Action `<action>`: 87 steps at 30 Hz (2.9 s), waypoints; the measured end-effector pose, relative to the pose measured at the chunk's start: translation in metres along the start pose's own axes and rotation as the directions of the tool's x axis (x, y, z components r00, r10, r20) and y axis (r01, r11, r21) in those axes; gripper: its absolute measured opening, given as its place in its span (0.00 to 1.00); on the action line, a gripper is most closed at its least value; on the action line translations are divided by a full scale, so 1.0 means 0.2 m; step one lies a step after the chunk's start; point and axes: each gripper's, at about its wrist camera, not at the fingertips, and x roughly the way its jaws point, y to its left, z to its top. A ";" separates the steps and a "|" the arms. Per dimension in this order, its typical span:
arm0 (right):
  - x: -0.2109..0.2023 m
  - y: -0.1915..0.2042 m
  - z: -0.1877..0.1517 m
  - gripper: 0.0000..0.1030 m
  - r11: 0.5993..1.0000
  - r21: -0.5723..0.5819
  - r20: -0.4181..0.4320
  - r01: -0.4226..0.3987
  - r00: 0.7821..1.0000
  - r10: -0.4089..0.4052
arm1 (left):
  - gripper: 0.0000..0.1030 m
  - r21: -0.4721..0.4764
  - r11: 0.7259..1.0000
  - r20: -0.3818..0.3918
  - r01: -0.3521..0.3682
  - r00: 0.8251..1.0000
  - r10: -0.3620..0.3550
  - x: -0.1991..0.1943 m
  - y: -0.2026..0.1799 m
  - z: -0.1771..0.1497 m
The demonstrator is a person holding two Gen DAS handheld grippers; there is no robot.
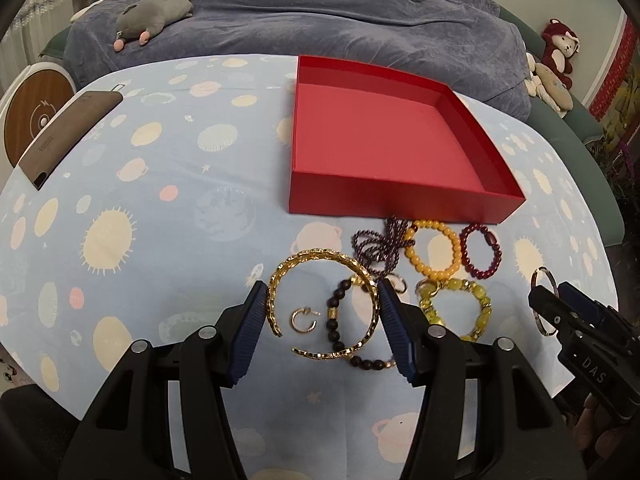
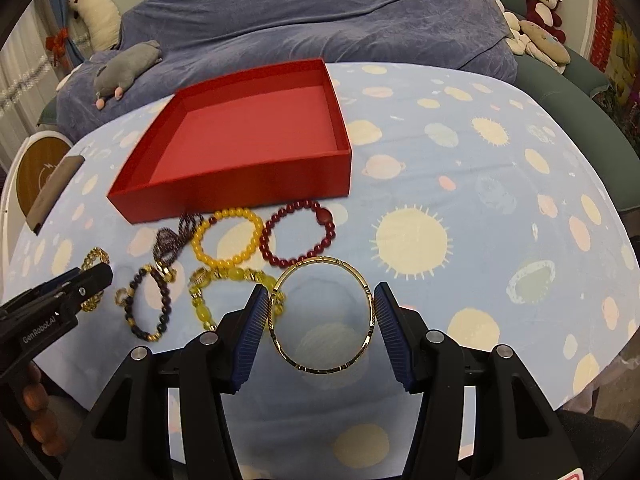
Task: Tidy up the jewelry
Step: 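Grasp the twisted gold bangle with the left tool while the right tool grasps the thin gold bangle, then lower both bangles into the red box and open both tools, then grasp the black-and-gold bead bracelet with the left tool while the right tool grasps the dark red bead bracelet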
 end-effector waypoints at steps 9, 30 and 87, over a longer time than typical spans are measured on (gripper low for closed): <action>0.20 0.11 0.66 0.51 0.993 -0.080 0.064 -0.083 0.994 0.088 | 0.52 0.109 0.993 0.079 0.033 0.996 -0.042 0.08 -0.15 0.57; 0.97 0.17 1.09 0.53 0.990 -0.130 -0.080 -0.061 0.996 0.051 | 0.53 0.137 0.990 -0.014 -0.042 0.999 0.044 0.86 -0.15 1.09; 0.22 0.03 -0.02 0.58 0.997 -0.045 -0.081 0.056 0.995 -0.059 | 0.17 0.145 0.989 -0.040 -0.017 0.999 0.023 0.24 -0.05 -0.08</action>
